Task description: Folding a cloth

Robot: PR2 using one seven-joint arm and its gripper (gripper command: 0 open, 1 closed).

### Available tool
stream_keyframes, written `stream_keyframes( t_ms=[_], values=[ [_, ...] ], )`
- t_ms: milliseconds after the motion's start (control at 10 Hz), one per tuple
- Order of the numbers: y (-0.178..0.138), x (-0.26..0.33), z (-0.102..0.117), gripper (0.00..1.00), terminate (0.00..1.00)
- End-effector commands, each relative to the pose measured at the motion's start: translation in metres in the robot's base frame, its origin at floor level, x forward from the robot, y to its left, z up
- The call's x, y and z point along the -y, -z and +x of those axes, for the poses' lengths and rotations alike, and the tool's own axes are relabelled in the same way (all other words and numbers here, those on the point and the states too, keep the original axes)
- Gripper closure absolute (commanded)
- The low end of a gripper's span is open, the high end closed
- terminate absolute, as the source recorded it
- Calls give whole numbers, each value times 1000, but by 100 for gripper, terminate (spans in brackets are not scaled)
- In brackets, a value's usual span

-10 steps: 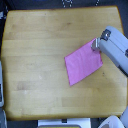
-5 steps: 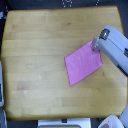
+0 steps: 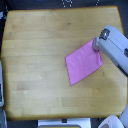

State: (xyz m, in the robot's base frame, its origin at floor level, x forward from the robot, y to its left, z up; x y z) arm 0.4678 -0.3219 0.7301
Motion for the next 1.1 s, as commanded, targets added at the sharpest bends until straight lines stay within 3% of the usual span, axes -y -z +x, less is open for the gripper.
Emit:
stream_keyframes(
  t_ms=[0,600,900,1000],
  values=[
    [-11,2,-5,100,0],
    [-58,-21,8,100,0],
    [-78,-50,0,100,0],
    [-85,-69,-12,100,0]
  ],
)
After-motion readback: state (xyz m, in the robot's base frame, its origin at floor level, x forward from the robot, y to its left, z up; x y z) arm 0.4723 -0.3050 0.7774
